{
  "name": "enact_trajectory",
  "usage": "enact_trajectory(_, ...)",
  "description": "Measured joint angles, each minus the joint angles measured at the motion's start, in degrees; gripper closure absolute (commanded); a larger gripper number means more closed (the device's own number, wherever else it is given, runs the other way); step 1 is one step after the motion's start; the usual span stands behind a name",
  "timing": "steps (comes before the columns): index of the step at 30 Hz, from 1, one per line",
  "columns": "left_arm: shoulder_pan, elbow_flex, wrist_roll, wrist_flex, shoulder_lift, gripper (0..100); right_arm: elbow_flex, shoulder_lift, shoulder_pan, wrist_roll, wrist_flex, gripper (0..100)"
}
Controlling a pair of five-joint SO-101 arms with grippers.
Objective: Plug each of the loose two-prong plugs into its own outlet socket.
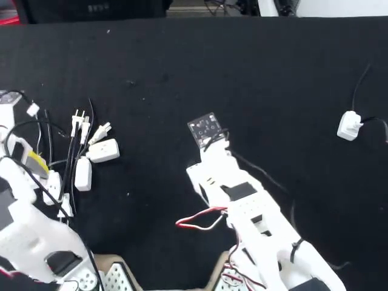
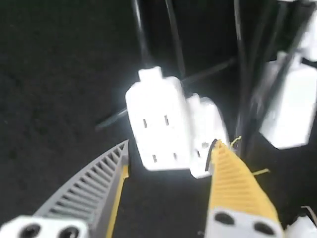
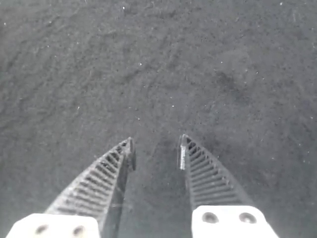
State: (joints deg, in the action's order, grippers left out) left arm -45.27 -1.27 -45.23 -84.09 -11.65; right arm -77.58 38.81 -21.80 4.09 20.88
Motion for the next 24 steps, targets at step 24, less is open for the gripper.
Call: enact_trajectory(24, -1.67, 3.60, -1.76, 2.73, -8.26, 97, 0.00, 0.00, 0.00, 0.00, 0.00, 86.1)
